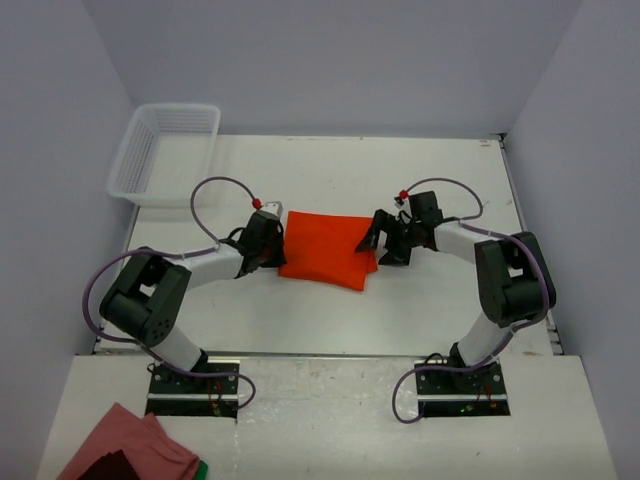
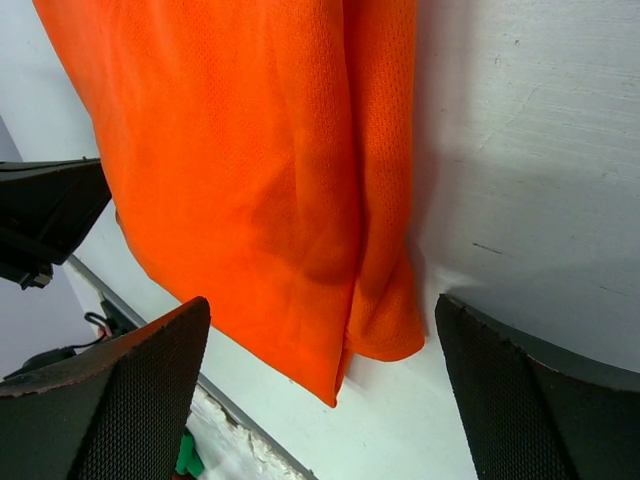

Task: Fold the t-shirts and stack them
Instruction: Put the neatly folded tshirt into the corner of the board with the right arm

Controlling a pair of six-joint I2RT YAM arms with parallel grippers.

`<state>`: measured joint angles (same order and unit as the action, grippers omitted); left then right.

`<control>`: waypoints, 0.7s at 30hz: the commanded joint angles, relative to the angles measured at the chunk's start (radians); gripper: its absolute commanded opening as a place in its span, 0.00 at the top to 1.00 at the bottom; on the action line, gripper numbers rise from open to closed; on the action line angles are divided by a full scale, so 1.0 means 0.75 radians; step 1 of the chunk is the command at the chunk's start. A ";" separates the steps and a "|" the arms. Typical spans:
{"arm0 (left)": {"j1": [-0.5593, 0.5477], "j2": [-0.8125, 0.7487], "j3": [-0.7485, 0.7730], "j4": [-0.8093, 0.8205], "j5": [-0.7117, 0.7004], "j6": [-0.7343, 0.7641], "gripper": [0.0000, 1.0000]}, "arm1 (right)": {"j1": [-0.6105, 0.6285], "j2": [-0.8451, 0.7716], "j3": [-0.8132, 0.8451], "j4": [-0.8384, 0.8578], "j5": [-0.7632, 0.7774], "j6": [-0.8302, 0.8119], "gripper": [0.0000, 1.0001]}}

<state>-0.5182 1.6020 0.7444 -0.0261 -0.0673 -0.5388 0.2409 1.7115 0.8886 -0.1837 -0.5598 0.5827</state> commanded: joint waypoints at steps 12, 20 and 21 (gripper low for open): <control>-0.041 -0.015 -0.133 -0.031 0.012 -0.036 1.00 | 0.135 0.076 -0.068 0.112 0.061 0.129 0.02; -0.053 -0.066 -0.152 -0.037 0.026 -0.042 1.00 | 0.186 0.146 0.022 0.098 0.106 0.166 0.12; -0.054 -0.068 -0.154 -0.037 0.028 -0.042 1.00 | 0.184 0.146 0.026 0.092 0.110 0.164 0.16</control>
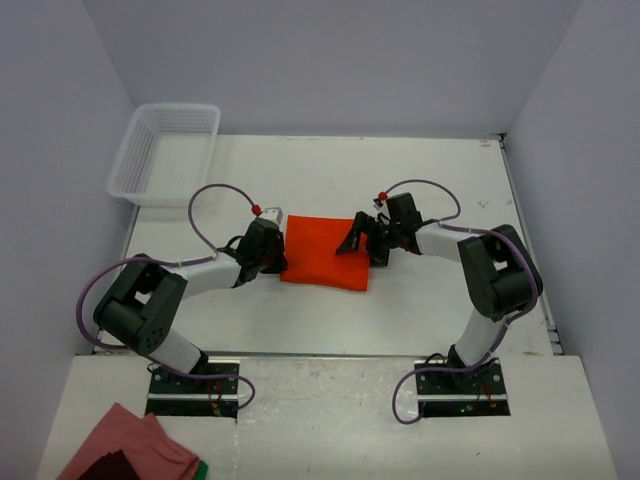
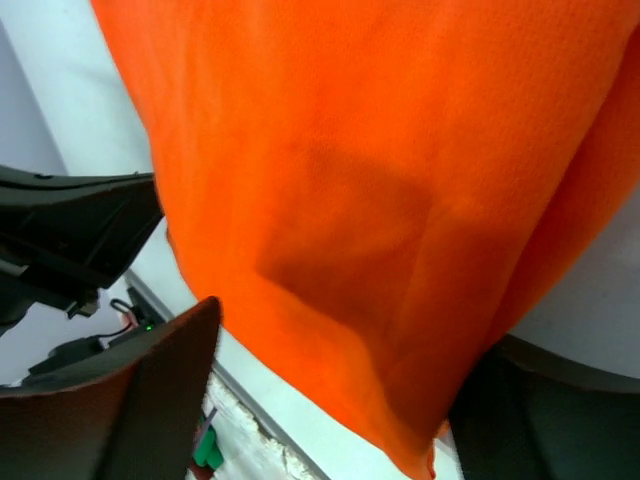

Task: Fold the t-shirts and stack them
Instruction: Put the neatly folded tshirt into the corner of the board with the right arm

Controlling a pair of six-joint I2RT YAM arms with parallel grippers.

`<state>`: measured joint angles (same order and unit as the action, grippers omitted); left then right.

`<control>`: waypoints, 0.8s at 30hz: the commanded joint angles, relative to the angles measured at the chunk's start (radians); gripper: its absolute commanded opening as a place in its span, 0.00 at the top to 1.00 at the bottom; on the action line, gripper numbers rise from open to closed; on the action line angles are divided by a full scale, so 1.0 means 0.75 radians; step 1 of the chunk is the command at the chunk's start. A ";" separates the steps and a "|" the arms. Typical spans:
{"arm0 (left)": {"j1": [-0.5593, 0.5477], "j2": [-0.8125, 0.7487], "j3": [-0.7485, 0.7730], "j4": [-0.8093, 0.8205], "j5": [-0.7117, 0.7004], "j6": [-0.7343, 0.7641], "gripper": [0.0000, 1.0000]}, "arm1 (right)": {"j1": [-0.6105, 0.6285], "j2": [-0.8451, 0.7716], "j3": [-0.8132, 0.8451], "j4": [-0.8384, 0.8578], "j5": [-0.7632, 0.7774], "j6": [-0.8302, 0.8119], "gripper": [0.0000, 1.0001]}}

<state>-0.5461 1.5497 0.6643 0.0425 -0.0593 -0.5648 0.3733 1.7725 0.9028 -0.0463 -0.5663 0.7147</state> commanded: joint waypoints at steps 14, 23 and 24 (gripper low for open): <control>-0.047 -0.007 -0.055 -0.116 0.030 -0.018 1.00 | 0.010 0.148 0.093 -0.175 0.162 -0.067 0.90; -0.078 -0.070 -0.057 -0.122 -0.031 -0.016 1.00 | 0.026 0.159 0.259 -0.398 0.384 -0.210 1.00; -0.080 -0.080 -0.053 -0.132 -0.060 -0.018 1.00 | 0.028 0.154 0.275 -0.447 0.417 -0.235 1.00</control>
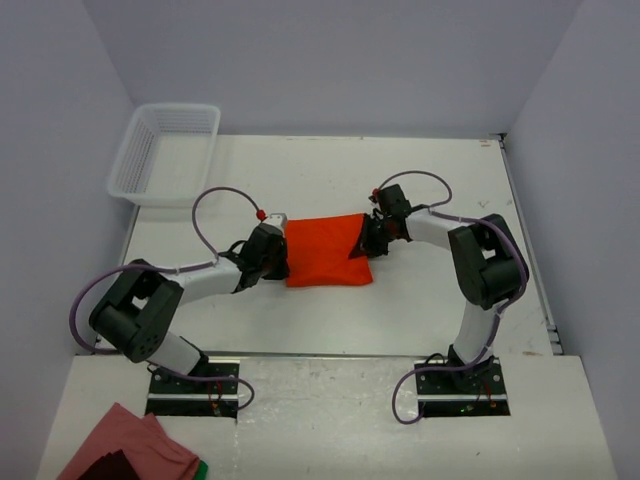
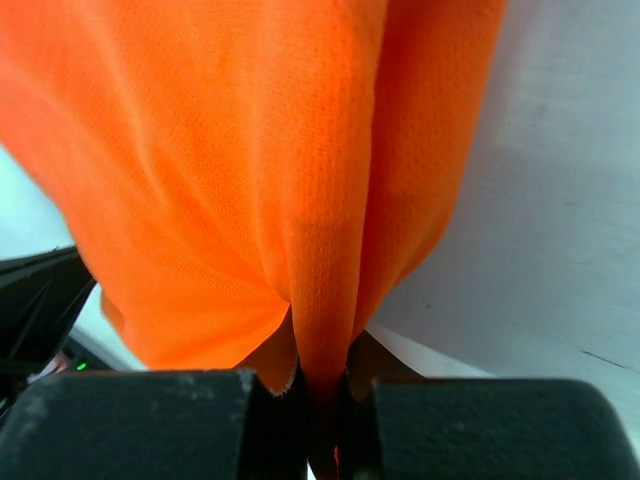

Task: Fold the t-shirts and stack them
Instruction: Put the neatly folded tshirt into the corner of the board with the right arm

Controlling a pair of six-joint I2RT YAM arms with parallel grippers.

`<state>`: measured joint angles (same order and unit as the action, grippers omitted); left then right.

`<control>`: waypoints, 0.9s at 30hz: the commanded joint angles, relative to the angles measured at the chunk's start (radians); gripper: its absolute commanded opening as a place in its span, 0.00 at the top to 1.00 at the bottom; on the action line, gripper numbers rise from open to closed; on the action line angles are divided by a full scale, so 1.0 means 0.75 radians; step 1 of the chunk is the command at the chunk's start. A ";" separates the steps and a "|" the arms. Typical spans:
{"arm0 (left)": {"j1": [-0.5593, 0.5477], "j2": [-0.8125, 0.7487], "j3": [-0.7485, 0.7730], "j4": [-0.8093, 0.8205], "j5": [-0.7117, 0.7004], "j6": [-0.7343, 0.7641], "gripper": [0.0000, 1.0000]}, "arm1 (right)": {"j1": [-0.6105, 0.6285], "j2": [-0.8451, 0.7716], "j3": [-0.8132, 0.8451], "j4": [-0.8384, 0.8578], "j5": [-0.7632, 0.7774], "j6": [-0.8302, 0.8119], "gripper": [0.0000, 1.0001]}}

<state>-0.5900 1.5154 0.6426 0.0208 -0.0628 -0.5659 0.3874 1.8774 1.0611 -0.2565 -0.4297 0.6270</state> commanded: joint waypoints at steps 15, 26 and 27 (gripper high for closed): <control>-0.191 -0.202 0.033 -0.179 -0.029 -0.100 1.00 | -0.007 0.102 0.477 -0.537 0.742 -0.243 1.00; -0.416 -0.282 -0.024 -0.157 -0.055 -0.221 1.00 | -0.161 0.325 0.898 -0.828 1.051 -0.308 1.00; -0.430 -0.284 -0.028 -0.155 -0.059 -0.227 1.00 | -0.173 0.340 0.953 -0.834 1.068 -0.316 1.00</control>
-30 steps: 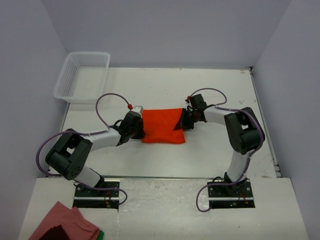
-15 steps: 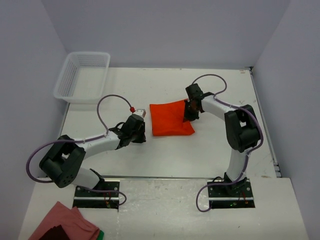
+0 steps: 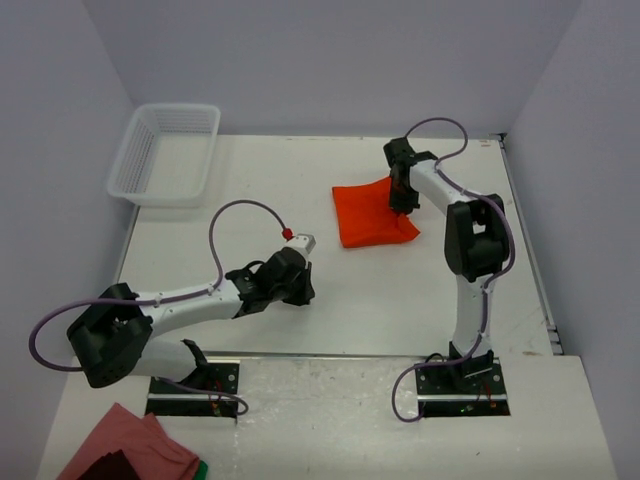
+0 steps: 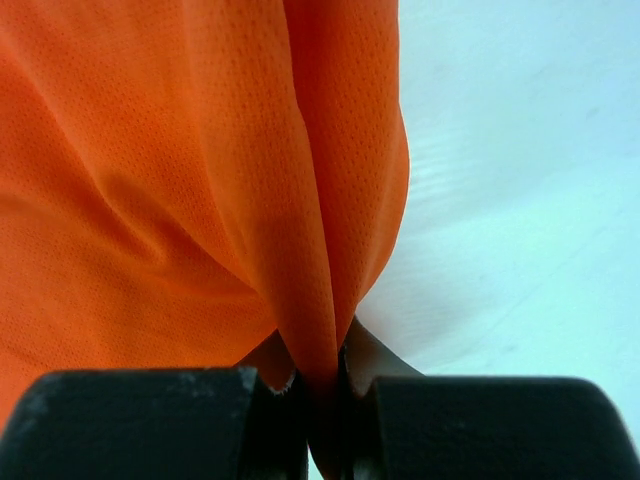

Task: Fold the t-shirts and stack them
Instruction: Put the neatly folded tshirt into the corner of the board with the right arm

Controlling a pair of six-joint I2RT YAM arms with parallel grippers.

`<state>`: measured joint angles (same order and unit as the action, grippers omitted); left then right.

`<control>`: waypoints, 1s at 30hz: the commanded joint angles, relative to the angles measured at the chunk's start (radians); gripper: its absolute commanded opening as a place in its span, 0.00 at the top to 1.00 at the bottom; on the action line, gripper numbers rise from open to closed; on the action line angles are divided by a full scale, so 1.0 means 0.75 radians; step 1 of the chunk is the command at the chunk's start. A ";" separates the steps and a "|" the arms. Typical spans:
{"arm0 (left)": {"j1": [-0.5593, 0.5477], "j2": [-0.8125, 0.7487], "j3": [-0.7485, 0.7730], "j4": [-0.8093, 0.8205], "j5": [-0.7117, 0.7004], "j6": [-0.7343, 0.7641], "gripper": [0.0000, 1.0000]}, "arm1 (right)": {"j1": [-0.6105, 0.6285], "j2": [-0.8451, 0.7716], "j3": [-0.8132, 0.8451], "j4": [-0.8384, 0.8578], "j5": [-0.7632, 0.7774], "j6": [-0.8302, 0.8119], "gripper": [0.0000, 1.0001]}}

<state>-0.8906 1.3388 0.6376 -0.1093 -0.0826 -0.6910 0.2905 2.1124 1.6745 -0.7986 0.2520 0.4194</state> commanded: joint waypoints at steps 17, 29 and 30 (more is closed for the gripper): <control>-0.070 0.023 0.019 0.013 0.086 0.019 1.00 | -0.351 0.450 0.762 -0.310 0.460 -0.267 1.00; -0.091 0.090 0.046 0.027 0.102 0.038 1.00 | -0.449 0.560 1.066 -0.202 0.562 -0.620 1.00; -0.091 0.095 0.054 0.025 0.102 0.042 1.00 | -0.455 0.558 1.060 -0.185 0.562 -0.641 1.00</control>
<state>-0.9524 1.3998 0.6334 -0.1104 -0.0113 -0.6872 -0.0288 2.5366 2.4283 -0.9974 0.6243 0.0574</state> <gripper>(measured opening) 0.002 0.049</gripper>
